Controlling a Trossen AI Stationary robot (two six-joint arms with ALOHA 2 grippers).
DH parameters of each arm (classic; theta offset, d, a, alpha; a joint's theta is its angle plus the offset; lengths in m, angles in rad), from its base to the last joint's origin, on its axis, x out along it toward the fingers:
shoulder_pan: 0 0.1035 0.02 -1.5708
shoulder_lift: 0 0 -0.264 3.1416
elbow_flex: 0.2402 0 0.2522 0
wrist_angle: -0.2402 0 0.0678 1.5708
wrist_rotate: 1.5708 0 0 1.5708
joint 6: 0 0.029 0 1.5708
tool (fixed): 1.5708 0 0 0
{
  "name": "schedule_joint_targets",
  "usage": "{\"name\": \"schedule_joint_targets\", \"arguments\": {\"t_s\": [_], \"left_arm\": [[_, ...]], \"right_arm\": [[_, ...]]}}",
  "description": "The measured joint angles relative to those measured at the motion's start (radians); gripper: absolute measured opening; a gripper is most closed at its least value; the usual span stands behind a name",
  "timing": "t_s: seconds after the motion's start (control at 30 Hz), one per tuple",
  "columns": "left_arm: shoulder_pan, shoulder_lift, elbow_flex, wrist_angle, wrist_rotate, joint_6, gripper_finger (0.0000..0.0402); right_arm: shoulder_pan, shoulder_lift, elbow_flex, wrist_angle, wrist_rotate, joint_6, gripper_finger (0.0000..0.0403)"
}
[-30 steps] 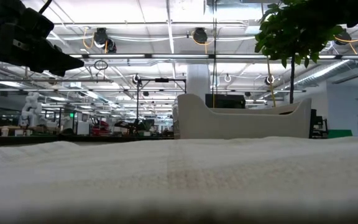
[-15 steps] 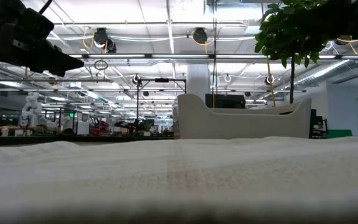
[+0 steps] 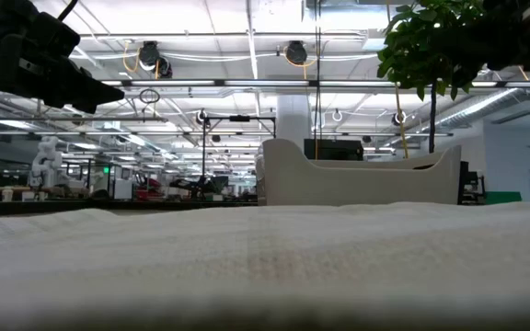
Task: Pick and placing Produce into tupperware
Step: Adjust the gray bin
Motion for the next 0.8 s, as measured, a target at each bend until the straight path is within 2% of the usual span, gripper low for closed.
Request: {"name": "schedule_joint_targets", "arguments": {"t_s": [0.3, 0.5, 0.8], "left_arm": [[0.000, 0.000, 0.000, 0.000, 0.000, -0.007, 0.0026], [-0.004, 0.000, 0.000, 0.008, 0.042, -0.029, 0.0026], [-0.076, 0.000, 0.000, 0.013, 0.053, -0.003, 0.0026]], "right_arm": [[0.000, 0.000, -0.019, 0.009, 0.000, -0.003, 0.0000], [0.000, 0.000, -0.031, 0.044, 0.000, 0.004, 0.0000], [0.000, 0.000, -0.064, 0.068, 0.000, 0.007, 0.0000]]}}
